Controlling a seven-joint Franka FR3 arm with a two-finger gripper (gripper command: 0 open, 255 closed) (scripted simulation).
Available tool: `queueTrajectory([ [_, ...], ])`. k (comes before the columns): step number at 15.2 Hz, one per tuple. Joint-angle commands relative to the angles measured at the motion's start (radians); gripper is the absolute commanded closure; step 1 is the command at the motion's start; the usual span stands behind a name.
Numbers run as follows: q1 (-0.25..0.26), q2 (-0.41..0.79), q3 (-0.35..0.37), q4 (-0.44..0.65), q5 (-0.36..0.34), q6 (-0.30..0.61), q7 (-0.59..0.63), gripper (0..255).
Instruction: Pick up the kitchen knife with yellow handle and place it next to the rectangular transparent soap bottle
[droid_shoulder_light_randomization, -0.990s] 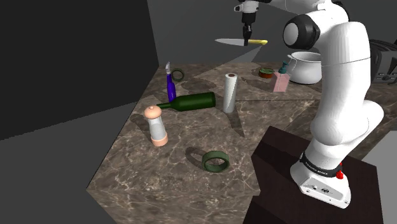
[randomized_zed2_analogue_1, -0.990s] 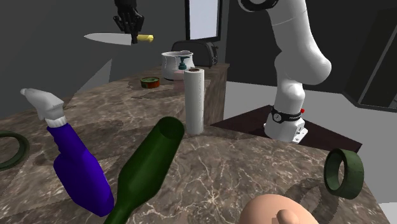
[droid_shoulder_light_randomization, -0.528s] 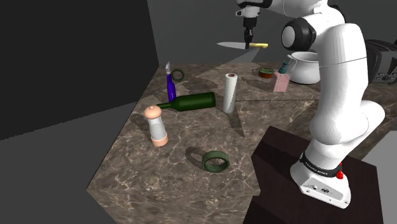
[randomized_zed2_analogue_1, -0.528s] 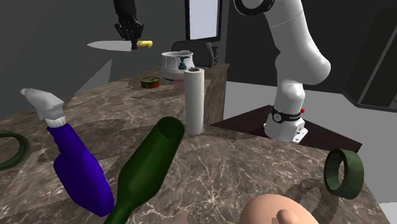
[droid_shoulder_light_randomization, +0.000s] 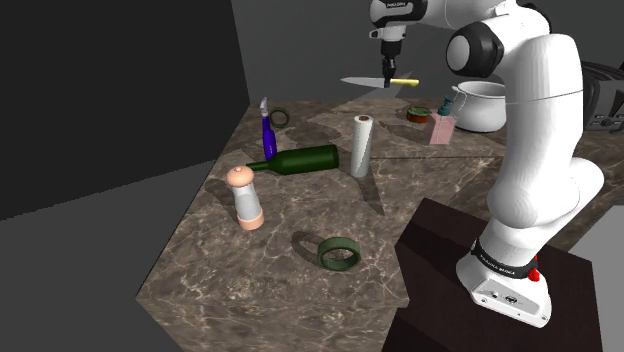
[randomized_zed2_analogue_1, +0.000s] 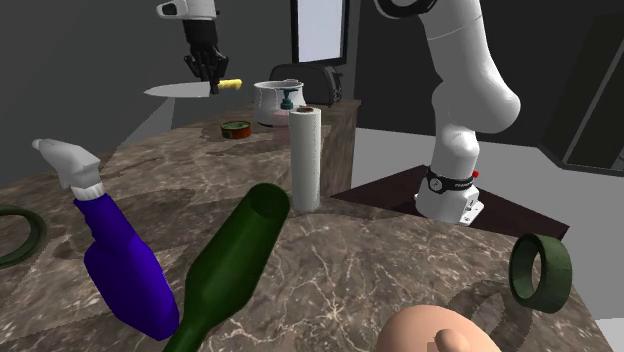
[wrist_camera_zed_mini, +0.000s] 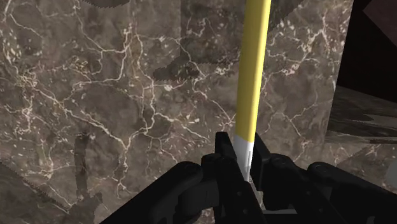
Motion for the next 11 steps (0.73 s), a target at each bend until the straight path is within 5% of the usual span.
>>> queueTrajectory([
  [1,0.004,-0.005,0.000,-0.034,-0.001,0.030,0.001,255],
  [11,0.013,-0.011,0.002,-0.178,-0.001,0.168,0.000,255],
])
